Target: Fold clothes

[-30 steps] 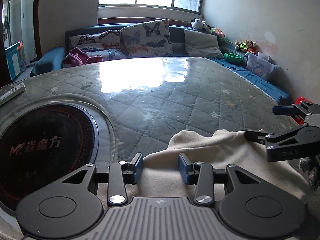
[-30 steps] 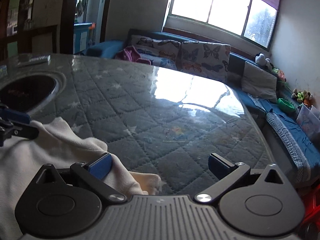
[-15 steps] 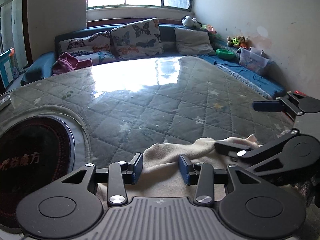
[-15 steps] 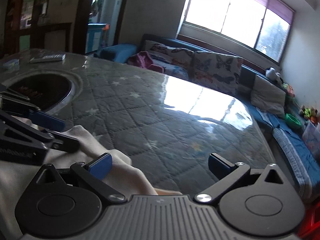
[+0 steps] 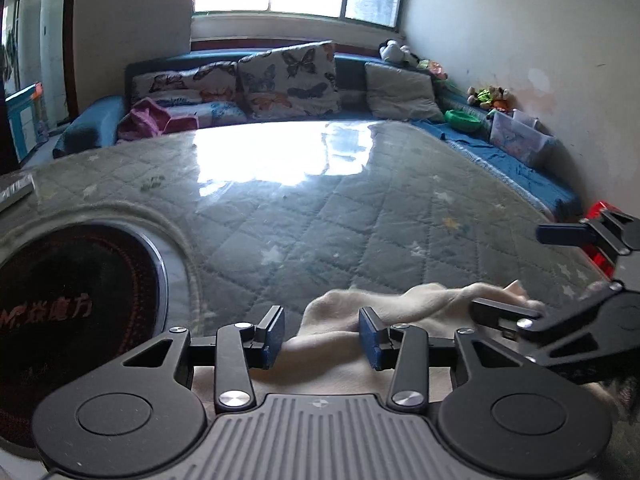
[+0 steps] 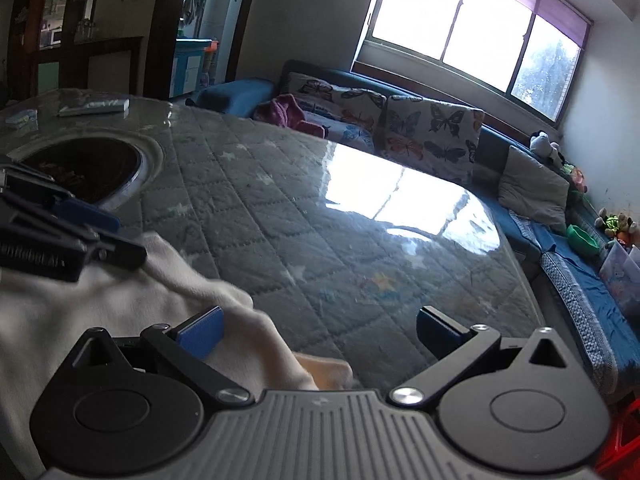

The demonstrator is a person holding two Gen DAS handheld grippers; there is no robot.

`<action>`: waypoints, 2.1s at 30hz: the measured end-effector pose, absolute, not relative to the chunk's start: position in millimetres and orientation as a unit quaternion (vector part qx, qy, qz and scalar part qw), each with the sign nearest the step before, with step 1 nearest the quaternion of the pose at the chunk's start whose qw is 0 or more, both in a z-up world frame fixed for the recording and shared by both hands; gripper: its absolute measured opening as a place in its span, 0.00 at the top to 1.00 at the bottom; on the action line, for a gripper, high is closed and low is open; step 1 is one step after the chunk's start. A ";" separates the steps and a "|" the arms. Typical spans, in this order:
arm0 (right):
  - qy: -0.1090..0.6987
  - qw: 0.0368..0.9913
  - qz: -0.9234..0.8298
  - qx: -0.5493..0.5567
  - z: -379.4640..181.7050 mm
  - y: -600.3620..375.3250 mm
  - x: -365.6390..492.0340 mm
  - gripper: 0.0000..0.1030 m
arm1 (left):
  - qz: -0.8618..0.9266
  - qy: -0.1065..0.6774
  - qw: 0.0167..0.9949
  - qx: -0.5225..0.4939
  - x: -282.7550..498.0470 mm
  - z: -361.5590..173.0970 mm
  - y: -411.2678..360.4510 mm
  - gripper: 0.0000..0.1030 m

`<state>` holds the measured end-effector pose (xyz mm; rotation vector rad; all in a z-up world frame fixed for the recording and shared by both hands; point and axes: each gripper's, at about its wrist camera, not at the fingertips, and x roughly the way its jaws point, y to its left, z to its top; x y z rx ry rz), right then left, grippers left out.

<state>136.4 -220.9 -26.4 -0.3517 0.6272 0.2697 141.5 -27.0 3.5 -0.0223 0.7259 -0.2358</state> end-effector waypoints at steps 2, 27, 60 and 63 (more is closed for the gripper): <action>0.314 0.926 0.128 -0.167 -32.0 -224.7 137.4 0.00 | -0.109 0.359 0.927 -0.013 143.0 0.3 -25.5 0.56; 0.255 0.943 0.075 -0.200 -27.7 -260.1 28.1 0.00 | -0.118 0.325 0.938 -0.015 68.1 21.2 -8.9 0.48; 0.211 0.947 0.137 -0.200 -15.9 -213.0 -0.4 0.00 | -0.023 0.335 0.940 -0.065 -9.2 1.5 58.2 0.46; 0.207 0.940 0.174 -0.207 -11.8 -189.9 4.1 0.00 | -0.022 0.340 0.939 -0.056 -12.2 -2.3 58.8 0.44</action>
